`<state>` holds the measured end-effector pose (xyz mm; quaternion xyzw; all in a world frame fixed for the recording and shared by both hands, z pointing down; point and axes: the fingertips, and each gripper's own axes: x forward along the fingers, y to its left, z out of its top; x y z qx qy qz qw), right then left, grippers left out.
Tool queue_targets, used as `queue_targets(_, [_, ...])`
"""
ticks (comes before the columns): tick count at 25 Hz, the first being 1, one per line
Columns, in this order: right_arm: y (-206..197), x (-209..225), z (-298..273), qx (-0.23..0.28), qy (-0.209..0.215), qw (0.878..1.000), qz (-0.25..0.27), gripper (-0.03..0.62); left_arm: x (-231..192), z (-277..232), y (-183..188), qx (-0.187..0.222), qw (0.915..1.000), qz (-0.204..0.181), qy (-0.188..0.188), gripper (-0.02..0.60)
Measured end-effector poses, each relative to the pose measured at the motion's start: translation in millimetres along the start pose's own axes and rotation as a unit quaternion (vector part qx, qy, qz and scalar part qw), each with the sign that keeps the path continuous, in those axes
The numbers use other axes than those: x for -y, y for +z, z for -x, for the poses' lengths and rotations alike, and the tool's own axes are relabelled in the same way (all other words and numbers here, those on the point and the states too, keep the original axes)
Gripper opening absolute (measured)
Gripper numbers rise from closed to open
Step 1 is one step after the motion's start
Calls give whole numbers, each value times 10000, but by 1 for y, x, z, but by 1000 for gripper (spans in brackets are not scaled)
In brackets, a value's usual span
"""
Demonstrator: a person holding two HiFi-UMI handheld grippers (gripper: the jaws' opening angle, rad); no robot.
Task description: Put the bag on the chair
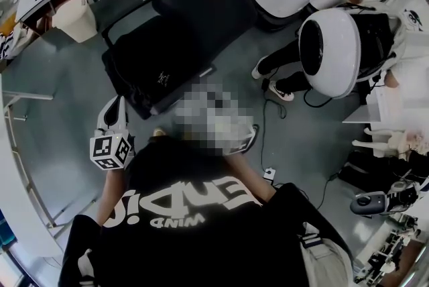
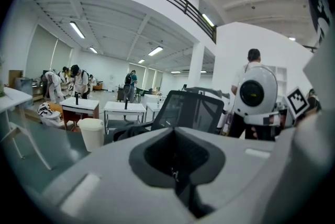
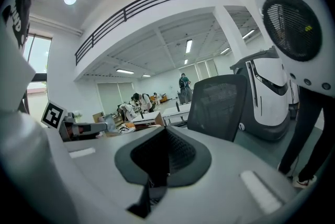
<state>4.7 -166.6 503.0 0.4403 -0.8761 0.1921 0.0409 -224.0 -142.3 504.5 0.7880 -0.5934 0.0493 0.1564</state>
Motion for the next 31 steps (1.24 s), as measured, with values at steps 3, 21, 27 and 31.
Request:
queue_targets(3, [0,0,-1,-2,-2,10000,1,2,0,0,3,8,10000,-5,-20,-3])
queue_targets(21, [1,-5,-5,14,2,10000,11,2,-3,0,-4,-106,9999,52,40,-2])
queue_targets(27, [1,-5,-7,3,11,10000,12,2,-4,-1,-6,-129,9999,48,70,-2])
queue_targets(31, [4,-6,-6,-13,6,10000,-1,2,-3,0,-2,-150,9998,40,105,-2])
